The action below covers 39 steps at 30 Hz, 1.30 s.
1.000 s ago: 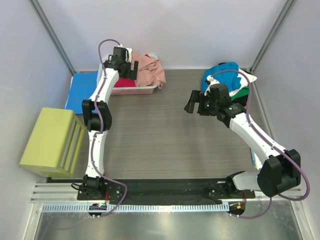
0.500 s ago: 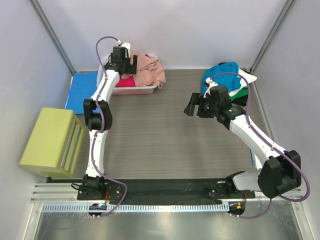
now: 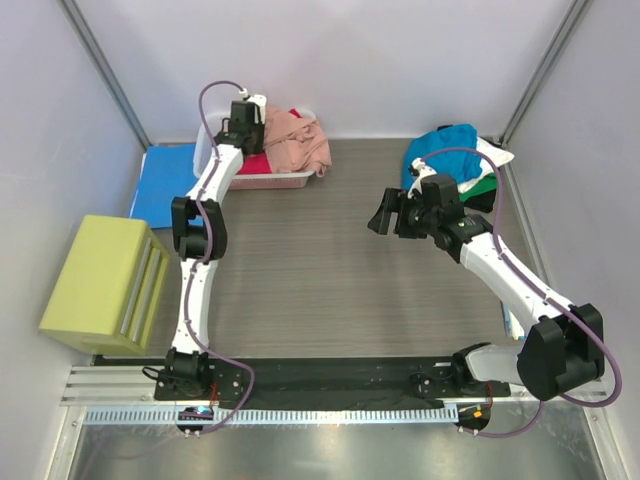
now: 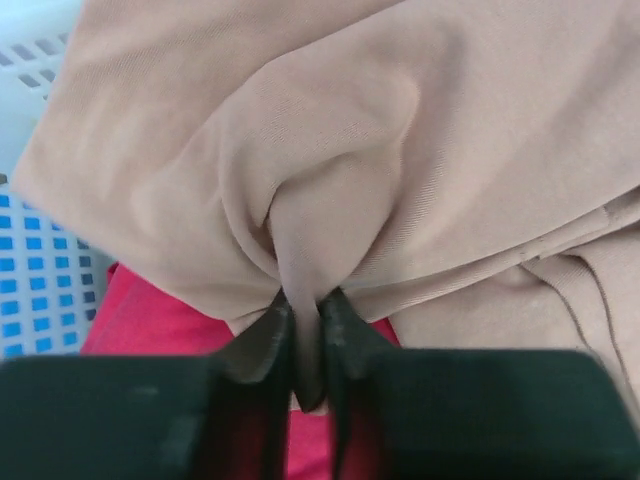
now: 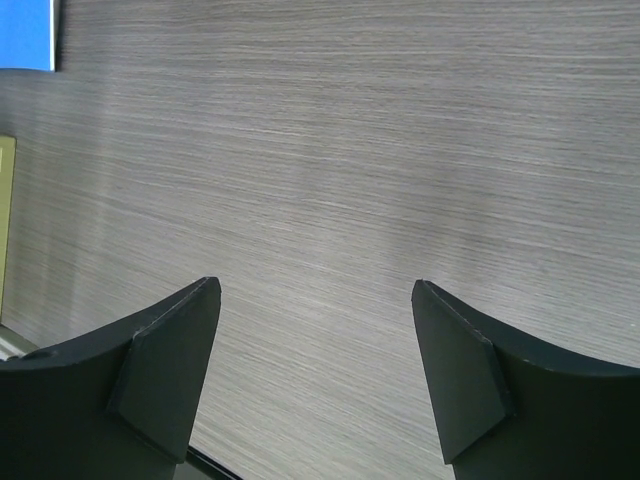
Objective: Fold and stack the t-shirts
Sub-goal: Grab the tshirt from the pile, then move the tshirt to the center of the board
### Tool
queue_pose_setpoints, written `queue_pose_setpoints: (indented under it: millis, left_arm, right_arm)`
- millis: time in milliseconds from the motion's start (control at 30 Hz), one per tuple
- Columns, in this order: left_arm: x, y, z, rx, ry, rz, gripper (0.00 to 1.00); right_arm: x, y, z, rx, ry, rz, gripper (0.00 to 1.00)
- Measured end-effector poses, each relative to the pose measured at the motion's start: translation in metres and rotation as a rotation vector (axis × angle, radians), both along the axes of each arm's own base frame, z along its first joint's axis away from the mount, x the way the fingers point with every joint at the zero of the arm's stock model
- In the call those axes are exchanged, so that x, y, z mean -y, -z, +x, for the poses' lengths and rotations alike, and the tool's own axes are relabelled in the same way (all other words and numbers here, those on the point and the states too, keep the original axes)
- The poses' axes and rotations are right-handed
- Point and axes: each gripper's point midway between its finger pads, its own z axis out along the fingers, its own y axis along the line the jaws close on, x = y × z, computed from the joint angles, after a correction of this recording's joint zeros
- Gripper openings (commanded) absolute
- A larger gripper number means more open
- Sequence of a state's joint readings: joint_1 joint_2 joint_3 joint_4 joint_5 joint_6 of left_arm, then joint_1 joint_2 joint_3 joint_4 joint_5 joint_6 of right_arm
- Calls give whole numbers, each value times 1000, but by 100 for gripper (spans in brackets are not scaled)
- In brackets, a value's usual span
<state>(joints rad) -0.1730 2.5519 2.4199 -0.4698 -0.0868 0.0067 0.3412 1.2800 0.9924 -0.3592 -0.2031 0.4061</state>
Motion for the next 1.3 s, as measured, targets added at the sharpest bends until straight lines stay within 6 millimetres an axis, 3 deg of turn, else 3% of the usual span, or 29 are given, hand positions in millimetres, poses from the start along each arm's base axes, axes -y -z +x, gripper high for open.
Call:
queue_pose_setpoints:
  millis: [67,233,400,500,667,800,900,967,1067,1200,1300]
  left_arm:
    - [0,0,-2,-3,4,5,0]
    - [-1,-10,-15,-21,9,10,0]
    - [-2,-47,-46,-51,31,-1,0]
    - [5,-87,-74,-53,77,-40,0]
    - [24,-192,-140,32,199,-119,1]
    - [56,-277,-221,127,384,-169,0]
    - [77,-310,-283,155,536,-182,1]
    - [89,-320,-323,152,637,-180,1]
    - [97,-318,-370,115,736,-173,2]
    - [94,-304,-401,42,771,-163,1]
    - [93,-299,-408,11,775,-161,0]
  right_arm:
    - [-1,2,-2,-8,-5,6,82]
    - [-4,6,-5,-22,-16,22,82]
    - [-6,2,-7,-16,-29,35,78]
    - [-7,-3,-8,-1,-34,40,77]
    - [-6,-10,-9,24,-38,41,77]
    - [-4,-19,-11,54,-35,43,76]
    - [-2,-30,-13,86,-29,50,75]
    - [-1,-39,-15,110,-28,60,75]
    - [-1,-51,-19,136,-27,82,74]
    - [-8,-61,-27,140,-53,129,75]
    - [-18,-60,-35,122,-87,156,75]
